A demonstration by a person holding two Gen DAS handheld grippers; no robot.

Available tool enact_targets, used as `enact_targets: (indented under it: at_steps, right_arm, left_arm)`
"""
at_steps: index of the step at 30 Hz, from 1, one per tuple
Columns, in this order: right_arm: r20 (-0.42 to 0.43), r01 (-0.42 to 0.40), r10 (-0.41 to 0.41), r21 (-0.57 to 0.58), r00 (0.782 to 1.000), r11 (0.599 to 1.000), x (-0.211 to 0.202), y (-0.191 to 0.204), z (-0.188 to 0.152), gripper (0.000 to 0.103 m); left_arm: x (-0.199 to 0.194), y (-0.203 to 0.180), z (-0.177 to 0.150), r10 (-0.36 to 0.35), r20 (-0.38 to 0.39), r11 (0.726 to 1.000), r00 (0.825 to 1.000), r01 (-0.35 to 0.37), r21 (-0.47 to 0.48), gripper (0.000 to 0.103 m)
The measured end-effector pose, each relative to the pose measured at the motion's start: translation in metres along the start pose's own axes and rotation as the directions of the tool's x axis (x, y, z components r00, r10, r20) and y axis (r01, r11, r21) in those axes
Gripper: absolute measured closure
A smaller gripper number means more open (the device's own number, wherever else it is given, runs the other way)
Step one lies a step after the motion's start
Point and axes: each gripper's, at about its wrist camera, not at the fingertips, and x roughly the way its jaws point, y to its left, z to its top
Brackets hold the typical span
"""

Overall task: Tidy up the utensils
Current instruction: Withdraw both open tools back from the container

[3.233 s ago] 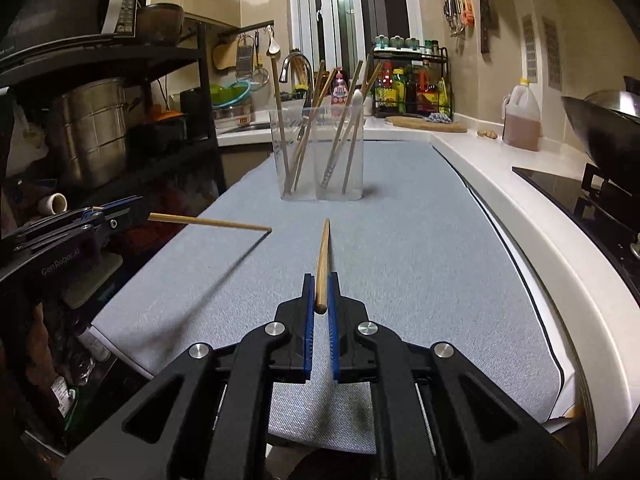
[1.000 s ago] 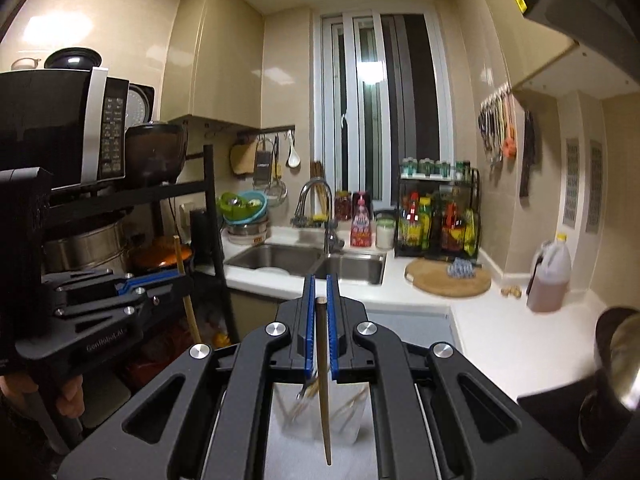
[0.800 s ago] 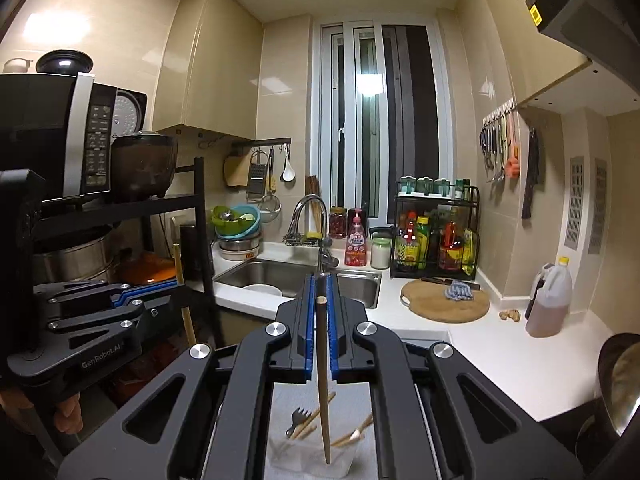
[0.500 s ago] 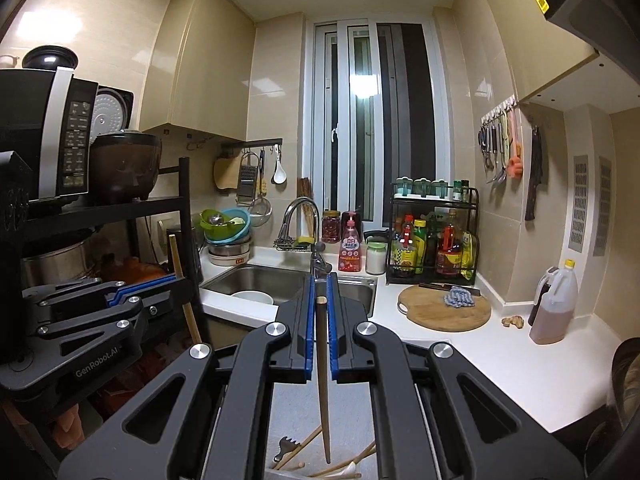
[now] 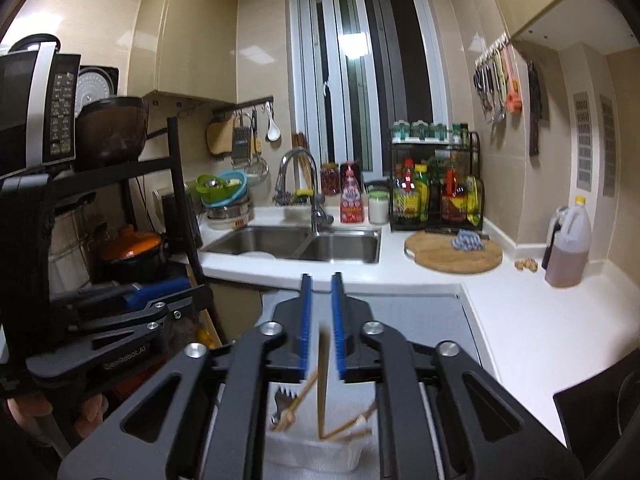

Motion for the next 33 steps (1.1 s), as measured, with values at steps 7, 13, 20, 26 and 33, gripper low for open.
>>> enact_targets:
  at_steps: [7, 13, 20, 26, 33]
  right_arm:
    - [-0.022, 0.081, -0.080, 0.050, 0.997, 0.995, -0.034, -0.007, -0.046, 0.028]
    - [-0.019, 0.167, -0.166, 0.037, 0.986, 0.985, -0.078, 0.007, -0.097, 0.005]
    - [-0.054, 0.222, -0.221, 0.018, 0.974, 0.975, -0.107, 0.019, -0.137, 0.005]
    - [-0.095, 0.237, -0.234, 0.016, 0.968, 0.971, -0.119, 0.022, -0.161, 0.005]
    - [-0.106, 0.236, -0.236, -0.006, 0.966, 0.972, -0.129, 0.029, -0.175, 0.005]
  left_arm:
    - [-0.040, 0.012, -0.036, 0.116, 0.047, 0.993, 0.992, -0.114, -0.033, 0.008]
    - [-0.074, -0.004, -0.076, 0.169, 0.053, 0.984, 0.984, -0.171, 0.040, 0.008]
    - [-0.104, -0.013, -0.116, 0.184, 0.047, 0.982, 0.982, -0.185, 0.023, 0.008]
    - [-0.119, -0.013, -0.141, 0.201, 0.018, 0.980, 0.979, -0.201, 0.002, 0.008]
    - [-0.129, -0.014, -0.153, 0.197, 0.011, 0.980, 0.980, -0.197, -0.004, 0.008]
